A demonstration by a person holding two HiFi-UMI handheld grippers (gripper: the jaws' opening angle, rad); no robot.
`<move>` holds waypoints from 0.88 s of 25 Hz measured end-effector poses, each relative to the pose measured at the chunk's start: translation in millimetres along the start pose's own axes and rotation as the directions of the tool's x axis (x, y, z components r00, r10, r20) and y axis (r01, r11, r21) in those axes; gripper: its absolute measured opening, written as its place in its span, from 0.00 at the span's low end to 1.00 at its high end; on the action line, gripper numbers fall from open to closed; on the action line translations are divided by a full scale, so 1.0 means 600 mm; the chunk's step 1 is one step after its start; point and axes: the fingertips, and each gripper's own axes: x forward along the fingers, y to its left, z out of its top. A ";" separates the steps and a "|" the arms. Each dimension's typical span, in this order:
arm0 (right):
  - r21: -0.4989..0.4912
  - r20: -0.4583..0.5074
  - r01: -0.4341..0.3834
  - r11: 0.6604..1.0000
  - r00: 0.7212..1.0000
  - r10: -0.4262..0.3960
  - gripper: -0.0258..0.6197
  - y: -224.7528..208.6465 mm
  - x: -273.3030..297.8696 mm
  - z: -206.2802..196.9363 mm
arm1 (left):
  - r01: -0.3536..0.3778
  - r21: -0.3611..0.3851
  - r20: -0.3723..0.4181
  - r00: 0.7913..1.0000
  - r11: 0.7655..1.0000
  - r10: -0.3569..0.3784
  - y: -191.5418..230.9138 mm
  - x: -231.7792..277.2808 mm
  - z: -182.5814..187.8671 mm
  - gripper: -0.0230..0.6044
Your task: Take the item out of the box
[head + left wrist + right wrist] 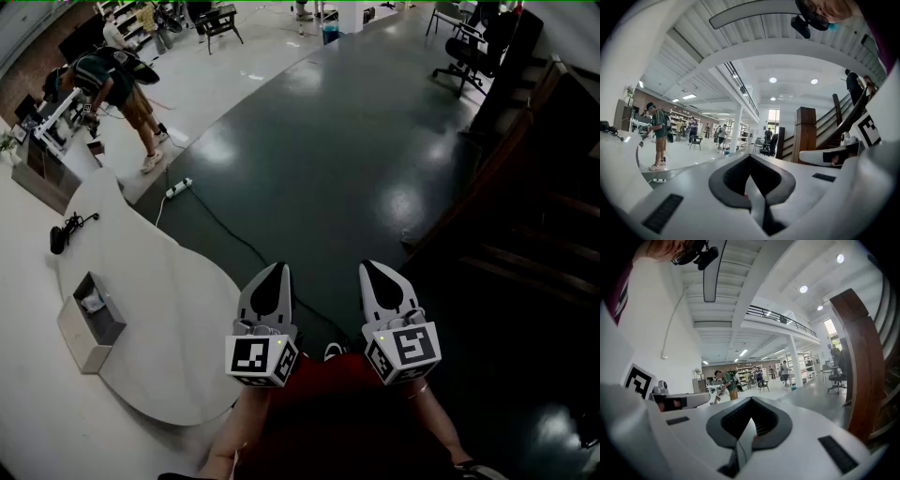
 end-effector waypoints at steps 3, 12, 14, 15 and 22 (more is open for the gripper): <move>-0.003 -0.006 -0.006 1.000 1.000 0.006 0.06 0.001 0.005 -0.001 | -0.010 0.001 0.005 1.000 1.000 0.010 0.006 0.000 0.002 0.07; -0.023 -0.048 -0.001 1.000 0.999 0.000 0.06 -0.009 0.020 -0.014 | -0.075 0.005 0.002 0.997 0.997 0.075 0.030 -0.007 -0.001 0.07; -0.017 -0.052 -0.003 1.000 0.999 0.002 0.06 -0.013 0.026 -0.017 | -0.100 0.012 0.009 0.995 0.995 0.100 0.038 -0.009 0.002 0.07; -0.013 -0.054 -0.011 1.000 0.998 0.010 0.06 -0.013 0.029 -0.018 | -0.114 0.015 0.014 0.993 0.993 0.113 0.043 -0.010 0.005 0.07; -0.003 -0.089 -0.039 0.999 0.995 0.039 0.06 -0.005 0.062 -0.031 | -0.194 0.001 0.015 0.981 0.981 0.194 0.093 -0.016 0.004 0.07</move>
